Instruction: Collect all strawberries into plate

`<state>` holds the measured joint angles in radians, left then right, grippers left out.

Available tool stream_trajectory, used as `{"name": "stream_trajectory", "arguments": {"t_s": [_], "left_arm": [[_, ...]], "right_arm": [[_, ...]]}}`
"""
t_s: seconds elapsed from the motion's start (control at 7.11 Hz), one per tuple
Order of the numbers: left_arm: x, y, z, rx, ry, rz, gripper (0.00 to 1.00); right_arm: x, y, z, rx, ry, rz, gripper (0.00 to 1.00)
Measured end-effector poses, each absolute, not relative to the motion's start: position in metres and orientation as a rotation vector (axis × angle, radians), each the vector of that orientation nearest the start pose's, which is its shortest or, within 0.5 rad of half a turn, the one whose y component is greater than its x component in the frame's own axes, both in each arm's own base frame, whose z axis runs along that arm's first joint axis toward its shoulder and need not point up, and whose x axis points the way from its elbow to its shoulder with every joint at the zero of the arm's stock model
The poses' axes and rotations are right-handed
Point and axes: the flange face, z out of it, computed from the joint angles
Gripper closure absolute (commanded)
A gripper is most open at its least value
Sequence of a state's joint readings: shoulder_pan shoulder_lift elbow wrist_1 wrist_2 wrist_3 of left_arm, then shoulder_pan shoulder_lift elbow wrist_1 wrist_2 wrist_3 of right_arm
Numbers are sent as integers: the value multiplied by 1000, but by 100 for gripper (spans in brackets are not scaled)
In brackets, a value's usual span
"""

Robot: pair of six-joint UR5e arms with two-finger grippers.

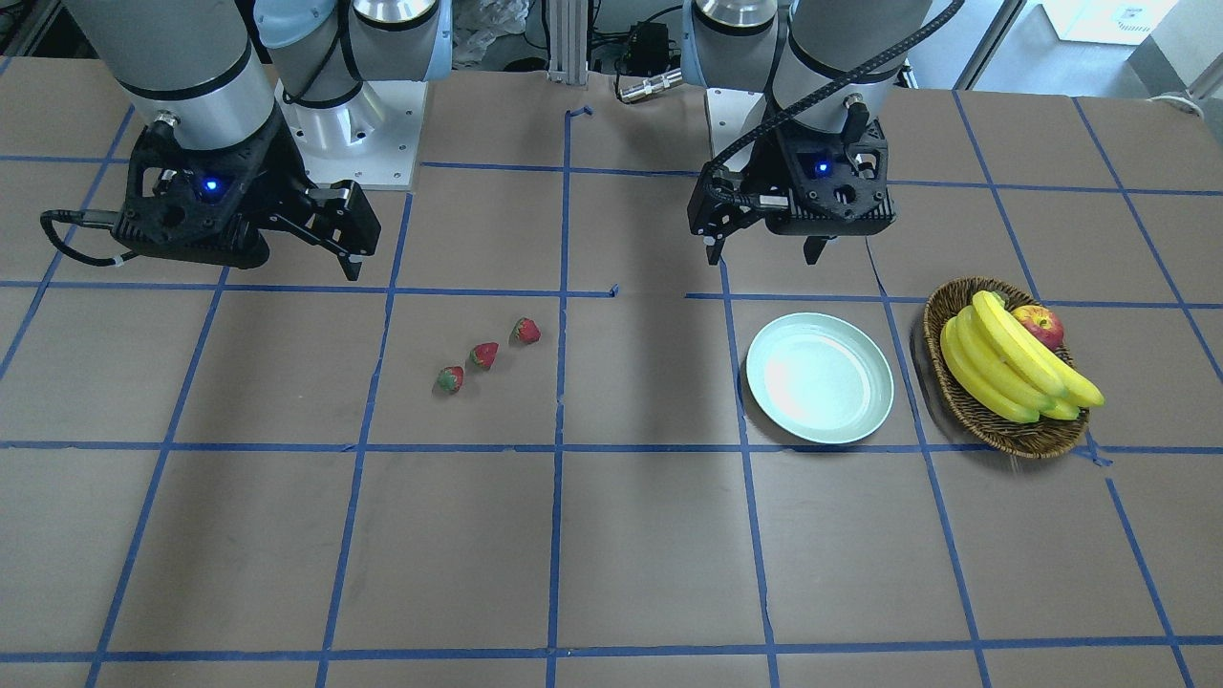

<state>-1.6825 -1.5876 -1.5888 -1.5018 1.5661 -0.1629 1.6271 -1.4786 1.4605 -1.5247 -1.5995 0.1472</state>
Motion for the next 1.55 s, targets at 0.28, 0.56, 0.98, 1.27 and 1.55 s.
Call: {"name": "stream_trajectory", "arguments": {"t_s": [0.28, 0.56, 0.98, 1.27, 1.55], "left_arm": [[-189, -484, 477, -81, 3148, -51, 0], [-189, -484, 477, -79, 3146, -47, 0], [-189, -483, 473, -77, 3145, -28, 0], [-190, -481, 467, -77, 3143, -8, 0], [-191, -480, 465, -75, 3143, -2, 0]], "right_arm": [[160, -523, 477, 143, 3172, 74, 0], [161, -537, 420, 141, 3181, 137, 0], [164, -553, 307, 168, 3171, 193, 0], [175, -551, 266, 332, 3159, 201, 0], [211, -538, 226, 467, 3164, 198, 0]]}}
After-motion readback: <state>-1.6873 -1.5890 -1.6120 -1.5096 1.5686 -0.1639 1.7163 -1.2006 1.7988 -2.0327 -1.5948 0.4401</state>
